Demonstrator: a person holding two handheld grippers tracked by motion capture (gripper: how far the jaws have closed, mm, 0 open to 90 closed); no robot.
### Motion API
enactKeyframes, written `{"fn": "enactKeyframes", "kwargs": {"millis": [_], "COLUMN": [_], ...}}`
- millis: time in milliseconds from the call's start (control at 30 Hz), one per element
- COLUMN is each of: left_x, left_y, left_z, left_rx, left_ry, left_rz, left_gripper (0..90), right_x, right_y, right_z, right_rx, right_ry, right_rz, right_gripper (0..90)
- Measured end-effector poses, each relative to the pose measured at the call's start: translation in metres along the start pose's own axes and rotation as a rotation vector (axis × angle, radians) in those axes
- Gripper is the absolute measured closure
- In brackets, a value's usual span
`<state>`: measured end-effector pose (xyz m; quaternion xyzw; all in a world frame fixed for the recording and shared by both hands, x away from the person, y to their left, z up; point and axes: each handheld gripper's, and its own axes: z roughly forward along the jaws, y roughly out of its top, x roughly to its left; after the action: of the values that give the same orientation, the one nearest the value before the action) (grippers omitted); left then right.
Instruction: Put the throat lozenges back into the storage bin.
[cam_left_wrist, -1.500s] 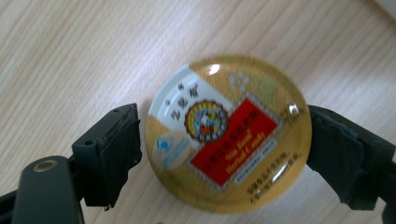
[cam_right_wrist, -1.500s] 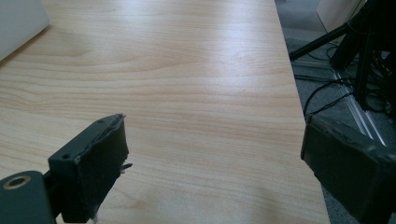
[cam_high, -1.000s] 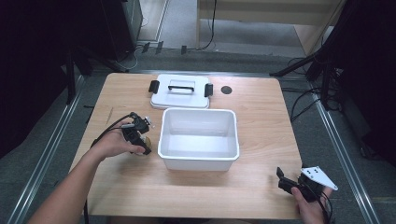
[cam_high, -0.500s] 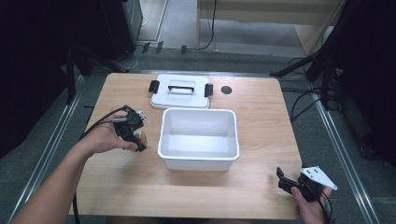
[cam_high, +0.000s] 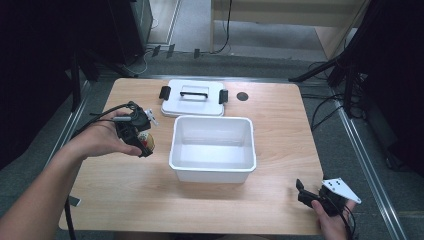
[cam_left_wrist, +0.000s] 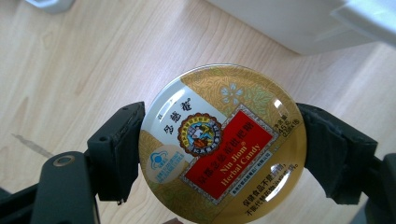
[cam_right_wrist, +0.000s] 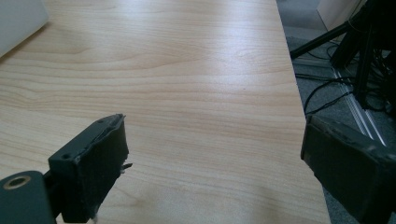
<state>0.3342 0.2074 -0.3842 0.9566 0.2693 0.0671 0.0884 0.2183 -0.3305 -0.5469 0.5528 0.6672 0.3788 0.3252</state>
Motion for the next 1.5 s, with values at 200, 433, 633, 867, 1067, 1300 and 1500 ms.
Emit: {"fn": "enactKeyframes", "kwargs": {"millis": [200, 433, 633, 867, 1067, 1300, 1500], "left_x": [-0.003, -0.007, -0.011, -0.018, -0.022, -0.025, -0.028], "left_y": [0.010, 0.026, 0.041, 0.057, 0.068, 0.074, 0.079], "left_z": [-0.015, -0.024, -0.026, -0.024, -0.020, -0.013, -0.009], "left_rx": [-0.002, -0.027, -0.019, -0.019, -0.018, -0.009, -0.016], "left_ry": [0.004, -0.006, -0.011, -0.011, -0.021, -0.024, -0.032], "left_rz": [0.036, 0.054, 0.090, 0.115, 0.135, 0.147, 0.153], "left_gripper": [21.1, 21.1, 21.1, 21.1, 21.1, 21.1, 21.1], "right_x": [0.000, 0.000, 0.000, 0.000, 0.000, 0.000, 0.000], "right_y": [0.000, 0.000, 0.000, 0.000, 0.000, 0.000, 0.000], "right_z": [0.000, 0.000, 0.001, 0.001, 0.001, 0.001, 0.001], "right_rx": [0.002, 0.004, 0.005, 0.007, 0.009, 0.010, 0.011], "right_ry": [0.000, 0.000, 0.002, 0.006, 0.006, 0.006, 0.007], "right_rz": [-0.003, -0.004, -0.007, -0.004, -0.006, -0.007, -0.007], "right_gripper": [7.2, 7.3, 7.3, 7.3, 7.3, 7.3, 7.3]}}
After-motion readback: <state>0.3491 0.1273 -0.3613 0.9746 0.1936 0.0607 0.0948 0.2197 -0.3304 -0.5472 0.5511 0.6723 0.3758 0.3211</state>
